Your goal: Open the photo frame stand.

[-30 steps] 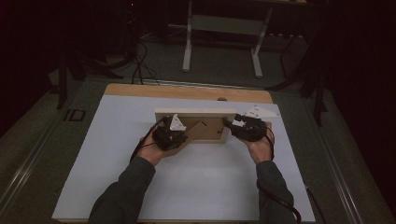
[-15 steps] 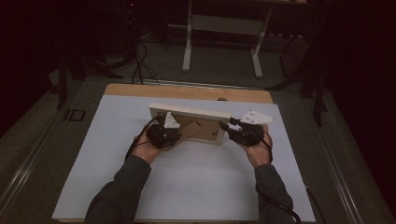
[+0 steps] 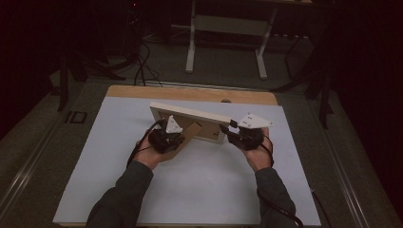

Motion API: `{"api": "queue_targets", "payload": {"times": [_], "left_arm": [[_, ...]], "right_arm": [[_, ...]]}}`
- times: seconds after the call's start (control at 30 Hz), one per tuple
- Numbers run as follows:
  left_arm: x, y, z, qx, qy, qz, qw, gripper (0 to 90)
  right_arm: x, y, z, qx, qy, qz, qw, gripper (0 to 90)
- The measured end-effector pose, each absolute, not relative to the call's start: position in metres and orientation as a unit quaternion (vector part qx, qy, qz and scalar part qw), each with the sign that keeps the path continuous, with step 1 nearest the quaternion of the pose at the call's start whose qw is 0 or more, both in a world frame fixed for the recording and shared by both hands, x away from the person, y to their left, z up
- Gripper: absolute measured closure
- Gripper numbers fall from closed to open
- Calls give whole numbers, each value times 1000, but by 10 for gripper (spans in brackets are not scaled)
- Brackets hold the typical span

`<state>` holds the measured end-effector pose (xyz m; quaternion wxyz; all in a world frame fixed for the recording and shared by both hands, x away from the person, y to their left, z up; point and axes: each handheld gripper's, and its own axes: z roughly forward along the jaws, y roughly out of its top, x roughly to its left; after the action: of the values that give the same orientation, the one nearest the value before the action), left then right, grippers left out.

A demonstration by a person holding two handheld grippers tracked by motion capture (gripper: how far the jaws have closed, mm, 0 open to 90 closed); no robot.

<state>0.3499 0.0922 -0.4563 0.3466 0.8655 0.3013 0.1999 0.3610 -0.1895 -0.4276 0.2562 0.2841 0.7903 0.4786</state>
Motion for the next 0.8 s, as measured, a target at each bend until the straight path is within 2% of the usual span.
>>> {"api": "queue_targets", "payload": {"times": [0.8], "left_arm": [[332, 92, -464, 867, 284, 164, 374, 768]], "right_arm": [[345, -187, -431, 264, 799, 472, 262, 621]]}}
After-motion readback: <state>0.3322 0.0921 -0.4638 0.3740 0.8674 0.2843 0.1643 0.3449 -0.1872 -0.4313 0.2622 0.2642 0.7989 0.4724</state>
